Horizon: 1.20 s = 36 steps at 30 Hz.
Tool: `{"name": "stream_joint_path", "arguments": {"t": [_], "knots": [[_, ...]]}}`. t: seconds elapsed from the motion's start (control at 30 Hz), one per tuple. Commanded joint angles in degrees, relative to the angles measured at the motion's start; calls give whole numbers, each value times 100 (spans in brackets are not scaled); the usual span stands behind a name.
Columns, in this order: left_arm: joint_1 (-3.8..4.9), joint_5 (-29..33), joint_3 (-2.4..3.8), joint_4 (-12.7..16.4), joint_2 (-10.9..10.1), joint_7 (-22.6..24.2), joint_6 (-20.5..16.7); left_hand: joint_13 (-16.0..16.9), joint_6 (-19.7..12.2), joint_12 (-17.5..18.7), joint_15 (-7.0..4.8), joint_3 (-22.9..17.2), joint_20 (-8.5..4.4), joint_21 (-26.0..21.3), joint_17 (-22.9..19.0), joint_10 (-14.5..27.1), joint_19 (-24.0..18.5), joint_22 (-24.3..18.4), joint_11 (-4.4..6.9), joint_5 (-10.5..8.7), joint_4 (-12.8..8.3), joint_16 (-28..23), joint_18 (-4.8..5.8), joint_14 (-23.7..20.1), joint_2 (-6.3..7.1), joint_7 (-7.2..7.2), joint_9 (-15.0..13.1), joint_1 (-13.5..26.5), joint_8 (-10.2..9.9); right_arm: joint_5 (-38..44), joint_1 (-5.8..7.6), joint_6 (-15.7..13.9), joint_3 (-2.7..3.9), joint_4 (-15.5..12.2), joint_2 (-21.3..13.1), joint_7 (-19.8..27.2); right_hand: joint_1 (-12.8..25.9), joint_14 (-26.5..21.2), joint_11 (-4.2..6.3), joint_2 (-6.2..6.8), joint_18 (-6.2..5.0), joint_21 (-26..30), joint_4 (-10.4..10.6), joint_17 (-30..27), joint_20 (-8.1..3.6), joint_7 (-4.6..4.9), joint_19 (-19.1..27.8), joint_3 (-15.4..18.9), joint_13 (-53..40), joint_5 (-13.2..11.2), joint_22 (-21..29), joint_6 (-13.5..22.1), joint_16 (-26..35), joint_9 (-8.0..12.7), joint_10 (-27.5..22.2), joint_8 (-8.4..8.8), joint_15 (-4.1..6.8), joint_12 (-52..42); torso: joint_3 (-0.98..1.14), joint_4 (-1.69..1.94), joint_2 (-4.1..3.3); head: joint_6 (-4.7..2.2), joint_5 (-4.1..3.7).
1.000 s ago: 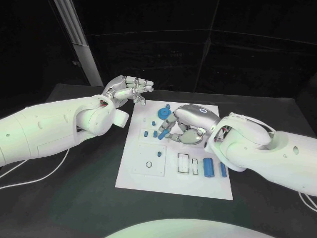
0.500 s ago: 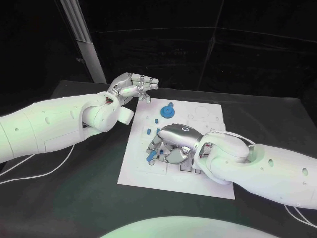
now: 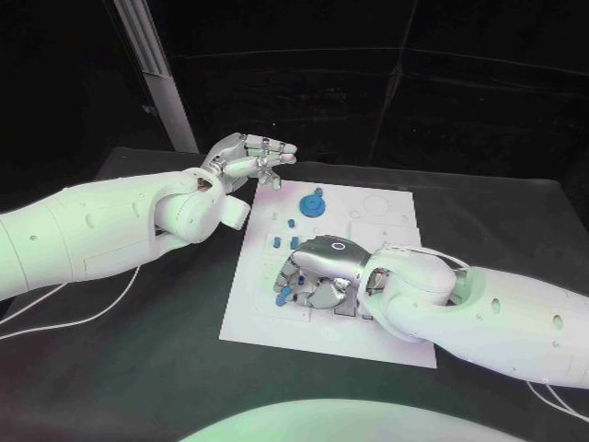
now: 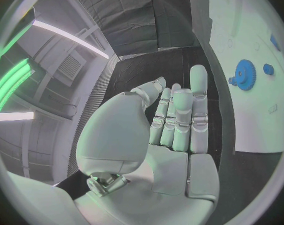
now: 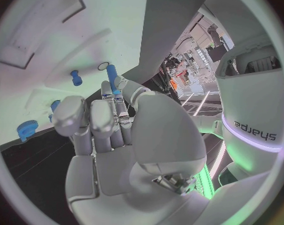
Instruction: Assemble the parts on the task board
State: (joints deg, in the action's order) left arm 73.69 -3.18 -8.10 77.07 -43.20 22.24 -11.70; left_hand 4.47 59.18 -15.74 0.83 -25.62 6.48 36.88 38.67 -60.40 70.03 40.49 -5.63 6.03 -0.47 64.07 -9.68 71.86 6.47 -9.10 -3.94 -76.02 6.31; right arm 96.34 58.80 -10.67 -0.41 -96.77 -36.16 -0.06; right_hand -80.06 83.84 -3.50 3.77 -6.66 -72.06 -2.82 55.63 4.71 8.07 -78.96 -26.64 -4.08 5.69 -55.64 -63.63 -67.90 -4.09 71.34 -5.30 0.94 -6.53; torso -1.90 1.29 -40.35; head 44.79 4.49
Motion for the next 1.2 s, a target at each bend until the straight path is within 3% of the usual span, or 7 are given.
{"name": "stream_joint_path", "arguments": {"t": [0.03, 0.5, 0.87, 1.07, 1.2], "knots": [[9, 16, 2, -2, 11, 24, 50, -10, 0, -23, 9, 31, 10, -24, -7, 33, -36, -5, -15, 31, -13, -15, -80, -48, -21, -35, 0, -30, 21, 343, 5, 173, 1, -3, 15, -215, -3, 110, -31, 31, 57, -19, 8, 6, -22, 21, 0, -25, -10, 20, -12, -18, -40, -8, 32, -12, 29, 31, 0, -1, -1, 8, -3], [8, 16, -1, -10, 4, 18, 54, -10, 0, -23, 9, 31, 10, -24, -7, 33, -36, -5, -15, 31, -13, -15, -80, -48, -21, -35, 0, -30, 21, 707, 1, 82, 1, -1, 23, -551, 16, 112, -29, 16, 59, -29, 18, 18, -20, 17, -3, -32, -13, 18, -29, -30, -52, -9, 45, -12, 28, 40, -1, -1, 5, 7, -12], [8, 16, -2, -6, 1, 15, 58, -10, 0, -23, 9, 31, 10, -24, -7, 33, -36, -5, -15, 31, -13, -15, -80, -48, -21, -35, 0, -30, 21, 818, 1, 321, 2, 22, 123, -607, 27, 112, -28, 20, 58, -28, 21, 19, -19, 16, -1, -30, -14, 13, -25, -32, -55, -9, 48, -10, 29, 45, -3, -5, 6, 11, -8], [8, 16, -2, -2, -3, 13, 58, -10, 0, -23, 9, 31, 10, -24, -7, 33, -36, -5, -15, 31, -13, -15, -80, -48, -21, -35, 0, -30, 21, 836, 1, 483, 2, 22, 182, -544, 94, 102, -28, 77, 53, -18, 29, -17, -15, 16, 15, 7, -17, 22, 0, -24, -38, -5, 54, 10, 27, 77, -6, -3, 4, 21, -14], [8, 16, -2, 2, -9, 12, 57, -10, 0, -23, 9, 31, 10, -24, -7, 33, -36, -5, -15, 31, -13, -15, -80, -48, -21, -35, 0, -30, 21, 810, 1, 475, 2, 17, 201, -446, 245, 98, -66, 182, 55, -15, 85, -8, 7, 52, 30, 87, 2, 92, 7, 74, -54, 18, -33, 89, -1, 174, -4, -1, 4, 25, -16]]}}
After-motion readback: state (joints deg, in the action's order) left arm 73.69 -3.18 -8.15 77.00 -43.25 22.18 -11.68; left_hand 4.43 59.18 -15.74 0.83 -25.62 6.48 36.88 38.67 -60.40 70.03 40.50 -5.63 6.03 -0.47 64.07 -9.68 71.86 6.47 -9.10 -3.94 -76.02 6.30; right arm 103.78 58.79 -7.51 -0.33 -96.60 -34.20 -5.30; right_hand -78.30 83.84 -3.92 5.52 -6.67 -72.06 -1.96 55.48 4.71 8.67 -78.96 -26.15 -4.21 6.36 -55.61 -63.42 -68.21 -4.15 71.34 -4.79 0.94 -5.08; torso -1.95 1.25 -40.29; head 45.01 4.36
